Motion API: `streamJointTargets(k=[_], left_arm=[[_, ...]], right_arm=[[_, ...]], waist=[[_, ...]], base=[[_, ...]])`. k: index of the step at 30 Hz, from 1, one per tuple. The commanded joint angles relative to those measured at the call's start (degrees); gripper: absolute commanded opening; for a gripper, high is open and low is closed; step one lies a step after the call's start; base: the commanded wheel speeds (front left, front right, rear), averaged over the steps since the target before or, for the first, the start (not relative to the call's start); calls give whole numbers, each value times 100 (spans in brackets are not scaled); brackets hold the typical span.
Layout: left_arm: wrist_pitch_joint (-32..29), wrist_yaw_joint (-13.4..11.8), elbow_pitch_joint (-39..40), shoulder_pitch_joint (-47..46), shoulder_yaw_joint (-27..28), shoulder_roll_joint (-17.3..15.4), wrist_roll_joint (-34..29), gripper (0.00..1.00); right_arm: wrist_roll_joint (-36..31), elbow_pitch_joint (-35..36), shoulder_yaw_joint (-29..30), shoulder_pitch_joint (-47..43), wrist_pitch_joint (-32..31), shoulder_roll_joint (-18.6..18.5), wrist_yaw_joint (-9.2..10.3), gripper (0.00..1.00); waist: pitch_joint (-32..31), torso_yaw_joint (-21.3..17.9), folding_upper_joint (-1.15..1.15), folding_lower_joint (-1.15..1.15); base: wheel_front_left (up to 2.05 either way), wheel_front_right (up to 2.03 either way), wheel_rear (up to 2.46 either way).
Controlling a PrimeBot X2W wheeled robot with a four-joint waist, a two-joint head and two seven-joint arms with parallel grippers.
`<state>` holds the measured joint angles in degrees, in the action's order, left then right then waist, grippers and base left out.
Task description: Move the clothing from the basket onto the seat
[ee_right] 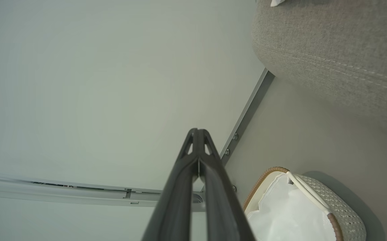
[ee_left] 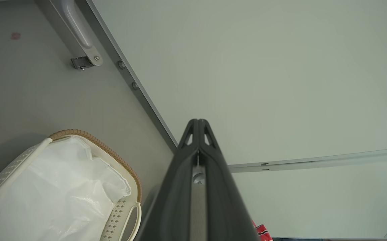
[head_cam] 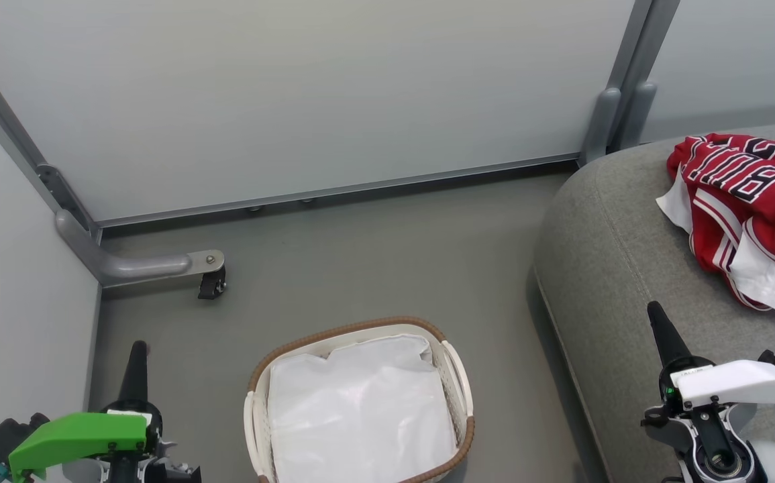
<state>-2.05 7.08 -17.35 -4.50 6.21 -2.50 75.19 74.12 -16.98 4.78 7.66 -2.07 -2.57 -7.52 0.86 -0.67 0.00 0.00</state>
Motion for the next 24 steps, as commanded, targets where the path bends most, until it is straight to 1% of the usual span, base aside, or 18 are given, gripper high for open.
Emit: streamJointTargets(k=[1,24], left_arm=[[-36,35,57,-137,27,-48,137,0],[-305,53,240,-182,37,-52,1143,0]], right_arm=[[142,73,29,-34,-39,-34,4,0],[1212,227,130,-125,-306,-42,3,0]], waist=[[-2,3,0,0],[-41,40,0,0]], base=[[0,0,0],[0,0,0]])
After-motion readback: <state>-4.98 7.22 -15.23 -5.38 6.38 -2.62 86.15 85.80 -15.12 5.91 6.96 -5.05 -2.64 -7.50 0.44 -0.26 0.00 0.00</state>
